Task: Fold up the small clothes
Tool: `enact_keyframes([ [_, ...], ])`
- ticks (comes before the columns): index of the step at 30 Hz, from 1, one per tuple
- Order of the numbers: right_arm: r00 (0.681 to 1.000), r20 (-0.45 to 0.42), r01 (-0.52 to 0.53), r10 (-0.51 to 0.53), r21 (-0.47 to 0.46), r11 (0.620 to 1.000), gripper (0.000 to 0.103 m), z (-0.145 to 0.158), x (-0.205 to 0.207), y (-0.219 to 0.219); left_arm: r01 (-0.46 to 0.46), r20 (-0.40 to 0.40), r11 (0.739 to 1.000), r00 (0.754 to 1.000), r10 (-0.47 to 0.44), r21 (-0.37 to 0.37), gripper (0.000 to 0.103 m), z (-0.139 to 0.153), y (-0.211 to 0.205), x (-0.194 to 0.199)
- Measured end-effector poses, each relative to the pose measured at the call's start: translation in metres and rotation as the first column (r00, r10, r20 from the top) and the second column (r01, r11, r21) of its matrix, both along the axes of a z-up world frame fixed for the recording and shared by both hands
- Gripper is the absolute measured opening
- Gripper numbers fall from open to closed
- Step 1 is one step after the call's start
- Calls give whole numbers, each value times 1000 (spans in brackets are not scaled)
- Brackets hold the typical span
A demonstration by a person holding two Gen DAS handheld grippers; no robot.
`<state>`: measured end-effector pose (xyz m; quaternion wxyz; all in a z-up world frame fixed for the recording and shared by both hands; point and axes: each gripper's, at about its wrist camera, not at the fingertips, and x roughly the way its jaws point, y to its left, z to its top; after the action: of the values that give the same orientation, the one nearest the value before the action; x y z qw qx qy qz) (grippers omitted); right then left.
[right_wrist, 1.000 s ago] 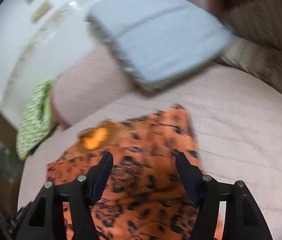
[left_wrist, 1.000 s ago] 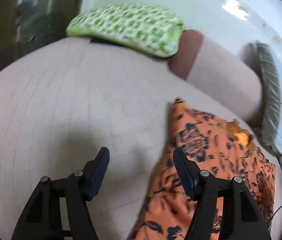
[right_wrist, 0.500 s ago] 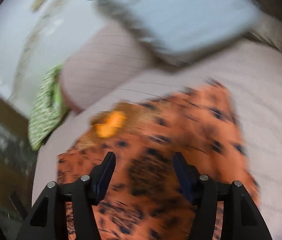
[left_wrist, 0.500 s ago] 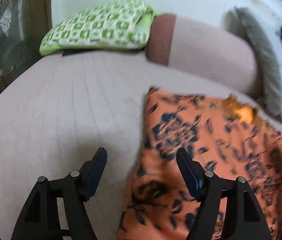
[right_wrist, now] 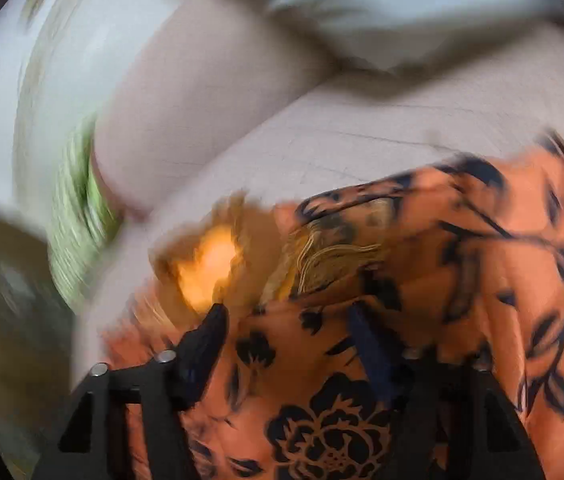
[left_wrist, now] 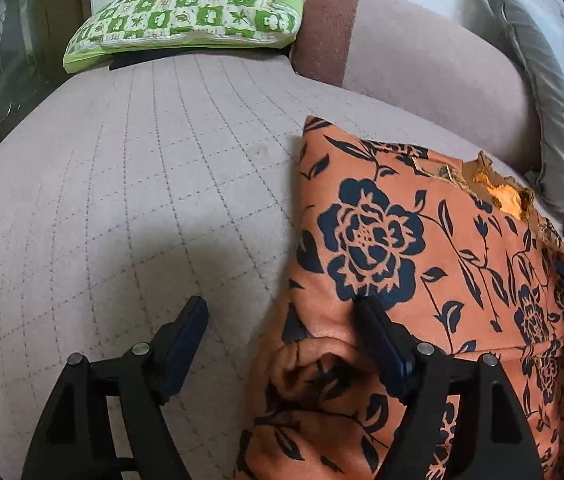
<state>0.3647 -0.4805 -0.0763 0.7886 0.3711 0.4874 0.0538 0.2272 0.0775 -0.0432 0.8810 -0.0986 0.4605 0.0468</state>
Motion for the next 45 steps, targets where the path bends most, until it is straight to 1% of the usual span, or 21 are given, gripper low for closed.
enact_keyframes([
  [4,989,105,-91,107,-141,986,70,66,-54,8,-89,65,991,993,95,-96,78,17,25,-16],
  [7,968,213,-75,135,-265,961,70,118,-132,-7,-141,203,983,966,163,-120,78,51,43,-52],
  [10,930,346,33,122,-410,911,71,184,-231,-39,-192,354,979,912,206,-73,78,95,63,-111],
  [12,897,431,122,96,-452,884,80,220,-282,-69,-187,384,979,900,206,-86,82,111,72,-143],
  [14,857,514,245,49,-489,837,94,254,-336,-90,-161,386,984,905,180,-82,89,120,75,-188],
  [16,843,538,318,-10,-482,817,98,270,-375,-111,-126,356,990,924,138,-57,91,114,70,-215],
  [19,883,464,295,-69,-435,851,98,259,-401,-131,-60,197,997,978,69,-54,91,74,55,-245],
  [22,970,227,163,-88,-339,927,98,201,-410,-137,-28,48,996,998,32,-82,91,34,42,-256],
  [25,998,33,67,-61,-265,962,98,143,-413,-123,19,-91,999,996,-22,-33,90,1,26,-253],
  [26,999,11,48,-47,-251,967,98,131,-414,-118,35,-125,999,992,-36,-6,81,-7,23,-256],
  [28,996,-82,6,-29,-261,965,98,103,-416,-107,49,-97,998,994,-47,26,62,-6,20,-262],
  [29,993,-118,-10,-21,-258,966,98,92,-417,-102,58,-94,998,994,-56,19,25,-2,20,-263],
  [30,989,-150,-36,-2,-247,968,98,83,-416,-98,68,-97,998,993,-68,-12,5,1,21,-264],
  [33,987,-157,-78,35,-278,957,98,71,-417,-84,63,-85,998,994,-65,-31,4,8,19,-270],
  [37,997,-80,-29,4,-319,947,97,89,-428,-95,49,-52,995,997,-54,-85,5,13,22,-276],
  [38,997,-77,-5,-22,-336,942,97,92,-429,-100,39,-65,994,997,-46,-102,12,10,24,-279],
  [39,996,-72,17,-44,-346,938,97,91,-427,-105,30,-90,994,995,-40,-100,31,2,25,-276],
  [42,994,-102,11,-45,-304,953,97,79,-419,-112,53,-71,993,996,-61,-106,54,0,21,-276],
  [43,991,-134,-20,-19,-284,958,96,71,-411,-106,74,-74,995,994,-79,-73,56,1,14,-275],
  [44,989,-151,-39,-11,-326,945,85,69,-409,-102,92,-79,996,993,-93,-18,53,0,8,-275],
  [45,984,-177,-67,1,-365,929,75,70,-409,-100,108,-75,994,992,-106,19,22,0,2,-275],
])
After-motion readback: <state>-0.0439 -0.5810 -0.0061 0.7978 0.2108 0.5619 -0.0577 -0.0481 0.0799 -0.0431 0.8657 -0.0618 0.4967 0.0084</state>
